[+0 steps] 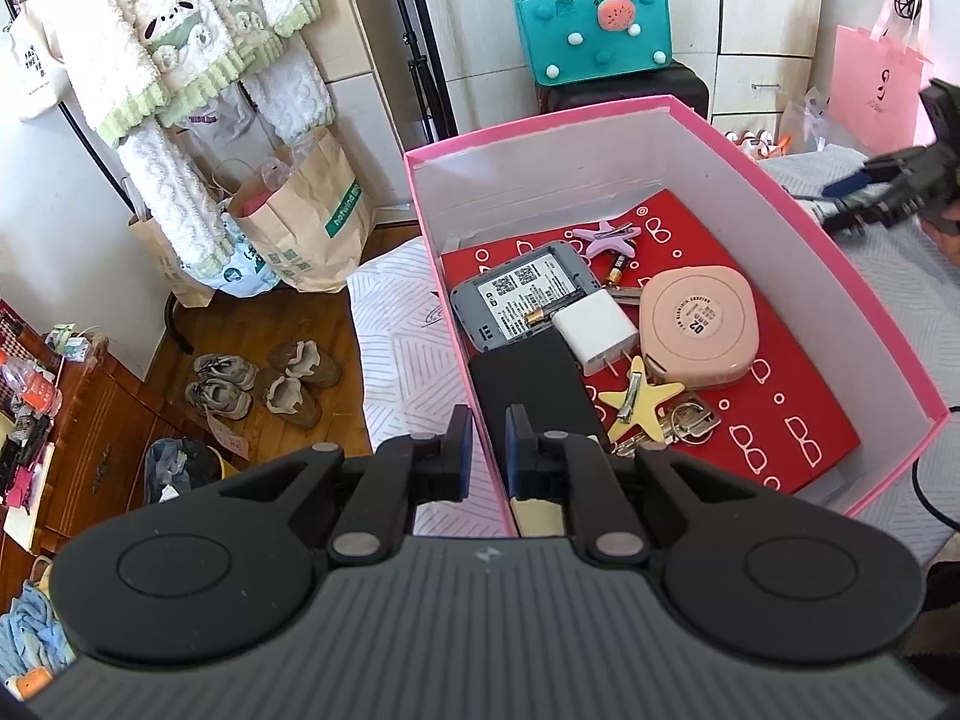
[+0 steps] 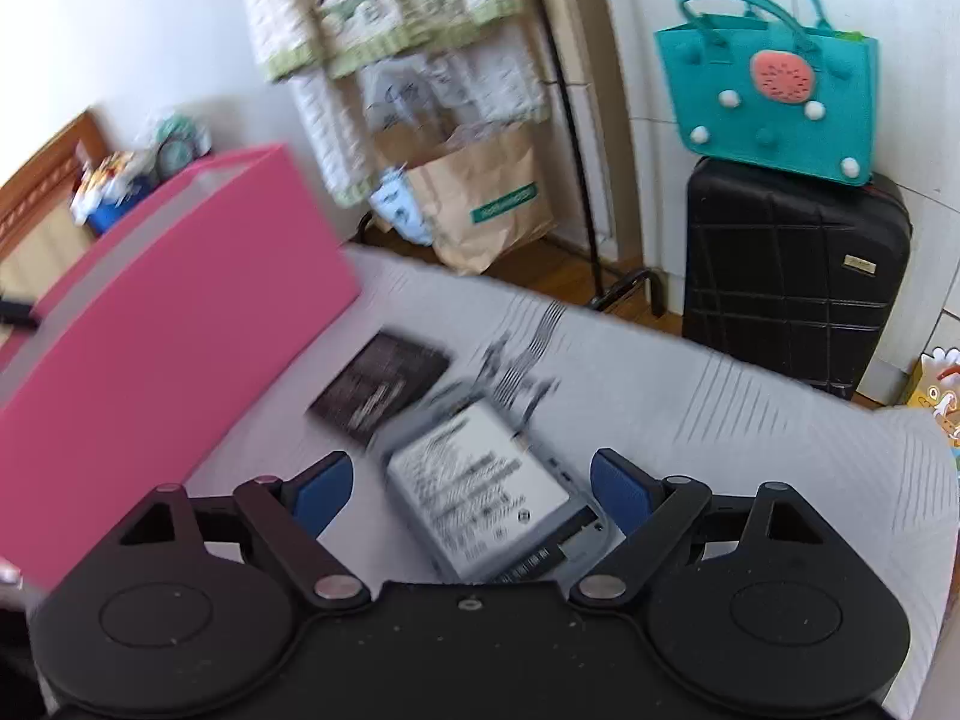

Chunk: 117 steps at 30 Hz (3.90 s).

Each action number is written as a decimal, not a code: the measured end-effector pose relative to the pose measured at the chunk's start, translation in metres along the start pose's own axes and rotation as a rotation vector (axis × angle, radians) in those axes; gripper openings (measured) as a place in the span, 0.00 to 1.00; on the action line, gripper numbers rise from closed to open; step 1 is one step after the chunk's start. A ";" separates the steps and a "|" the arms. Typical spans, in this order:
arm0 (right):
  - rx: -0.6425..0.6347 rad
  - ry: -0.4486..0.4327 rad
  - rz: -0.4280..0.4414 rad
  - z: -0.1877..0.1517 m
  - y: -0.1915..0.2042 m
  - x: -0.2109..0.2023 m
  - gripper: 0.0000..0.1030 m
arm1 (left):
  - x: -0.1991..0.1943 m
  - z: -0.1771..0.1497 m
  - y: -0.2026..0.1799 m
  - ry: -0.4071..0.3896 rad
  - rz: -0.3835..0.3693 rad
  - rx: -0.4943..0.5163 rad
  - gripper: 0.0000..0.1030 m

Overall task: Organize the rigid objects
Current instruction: 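Grasp the grey hard drive on the bed with the right gripper, then lower the grey hard drive into the box and release it, then grasp the black phone battery on the bed with the right gripper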

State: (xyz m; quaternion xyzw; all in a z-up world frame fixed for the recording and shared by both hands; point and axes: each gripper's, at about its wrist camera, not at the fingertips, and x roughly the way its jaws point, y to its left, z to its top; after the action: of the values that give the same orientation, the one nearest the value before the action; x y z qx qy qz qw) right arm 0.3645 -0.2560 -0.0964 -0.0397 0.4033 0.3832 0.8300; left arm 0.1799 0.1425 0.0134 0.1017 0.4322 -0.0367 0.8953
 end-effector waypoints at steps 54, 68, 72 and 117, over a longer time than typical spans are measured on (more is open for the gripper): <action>-0.234 0.022 0.285 0.056 0.222 -0.004 0.63 | -0.002 -0.008 0.004 -0.036 -0.027 -0.056 0.11; -0.293 0.186 0.402 0.054 0.229 0.026 0.63 | -0.003 -0.010 0.011 -0.049 -0.052 -0.073 0.11; -0.214 0.068 0.432 0.057 0.220 0.000 0.65 | -0.003 -0.009 0.014 -0.049 -0.068 -0.083 0.11; 0.094 -0.050 -0.313 0.031 0.081 0.061 0.56 | -0.001 -0.008 0.011 -0.041 -0.065 -0.038 0.11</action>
State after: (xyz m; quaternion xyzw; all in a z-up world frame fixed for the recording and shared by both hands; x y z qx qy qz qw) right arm 0.3532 -0.1504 -0.0986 -0.0536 0.3887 0.2309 0.8904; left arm 0.1748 0.1545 0.0113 0.0697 0.4175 -0.0598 0.9040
